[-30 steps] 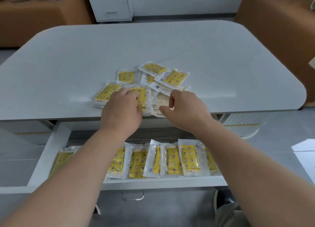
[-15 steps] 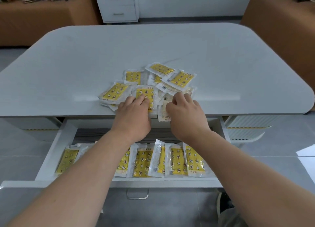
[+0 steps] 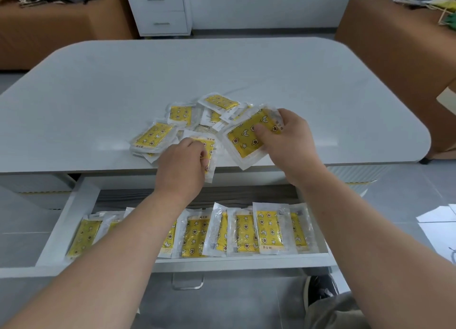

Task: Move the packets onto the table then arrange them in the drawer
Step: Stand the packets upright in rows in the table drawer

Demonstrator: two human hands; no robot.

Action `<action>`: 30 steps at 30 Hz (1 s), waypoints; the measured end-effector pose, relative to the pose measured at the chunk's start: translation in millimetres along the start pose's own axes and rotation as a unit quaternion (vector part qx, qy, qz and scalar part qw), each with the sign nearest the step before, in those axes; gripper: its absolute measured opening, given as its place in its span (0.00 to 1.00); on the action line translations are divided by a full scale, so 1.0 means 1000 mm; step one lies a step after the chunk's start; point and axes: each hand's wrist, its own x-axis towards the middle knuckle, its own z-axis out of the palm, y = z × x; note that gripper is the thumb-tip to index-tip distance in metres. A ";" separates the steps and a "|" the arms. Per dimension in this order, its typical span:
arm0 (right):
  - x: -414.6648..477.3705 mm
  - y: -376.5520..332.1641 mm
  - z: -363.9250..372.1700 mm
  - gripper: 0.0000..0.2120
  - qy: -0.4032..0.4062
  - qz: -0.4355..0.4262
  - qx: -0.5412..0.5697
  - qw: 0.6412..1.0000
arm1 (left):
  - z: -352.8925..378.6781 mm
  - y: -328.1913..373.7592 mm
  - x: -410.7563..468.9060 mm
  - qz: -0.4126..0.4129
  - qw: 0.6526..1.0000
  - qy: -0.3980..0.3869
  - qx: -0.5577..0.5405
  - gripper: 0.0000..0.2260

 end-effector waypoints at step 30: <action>0.012 0.033 -0.065 0.12 -0.307 0.033 -0.445 0.840 | -0.031 0.059 -0.014 -0.156 0.868 -0.309 -0.357 0.11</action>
